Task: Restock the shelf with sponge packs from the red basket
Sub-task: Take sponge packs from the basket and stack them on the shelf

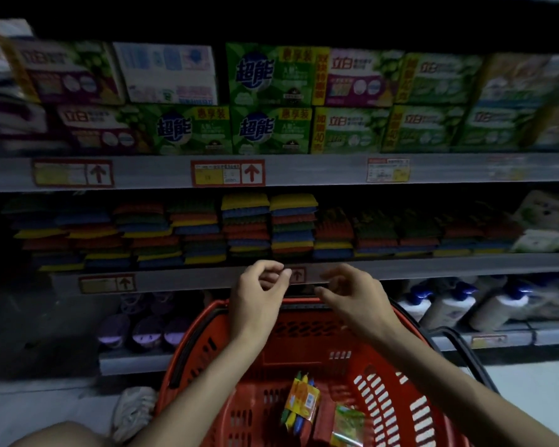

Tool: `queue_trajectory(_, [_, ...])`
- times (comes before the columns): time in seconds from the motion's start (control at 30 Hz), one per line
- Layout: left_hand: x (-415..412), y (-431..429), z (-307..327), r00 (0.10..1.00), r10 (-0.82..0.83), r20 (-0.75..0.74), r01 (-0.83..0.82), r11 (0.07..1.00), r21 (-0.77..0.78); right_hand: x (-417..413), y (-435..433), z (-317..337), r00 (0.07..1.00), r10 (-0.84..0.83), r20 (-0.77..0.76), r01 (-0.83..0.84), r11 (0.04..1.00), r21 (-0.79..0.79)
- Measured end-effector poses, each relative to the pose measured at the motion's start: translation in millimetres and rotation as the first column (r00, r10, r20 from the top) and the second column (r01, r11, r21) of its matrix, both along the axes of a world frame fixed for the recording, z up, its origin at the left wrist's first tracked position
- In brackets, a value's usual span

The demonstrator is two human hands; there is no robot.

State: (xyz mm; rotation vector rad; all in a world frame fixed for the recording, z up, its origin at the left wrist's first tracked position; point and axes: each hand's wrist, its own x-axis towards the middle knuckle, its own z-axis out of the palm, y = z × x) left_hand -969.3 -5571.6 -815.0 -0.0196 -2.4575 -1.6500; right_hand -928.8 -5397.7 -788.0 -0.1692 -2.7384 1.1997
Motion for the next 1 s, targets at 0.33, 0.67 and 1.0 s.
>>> queue_trajectory(0.33, [56.5,-19.0,-24.3,0.946,-0.322,0.040,0.320,0.903,-0.286,53.1,30.5,-22.2,0.912,0.210,0.353,-0.340,0.868,0.361])
queue_trajectory(0.67, [75.2,-22.1,-115.1,0.782,-0.401,0.476,0.612,0.354,-0.707,71.0,60.1,-102.9,0.629,0.169,0.759,-0.655,0.641,0.400])
queue_trajectory(1.0, [60.2,1.6,-203.8,0.686,-0.187,0.703,0.720,0.031,-0.694,80.9,57.4,-164.3,0.510,0.149,0.847,-0.664,0.694,0.278])
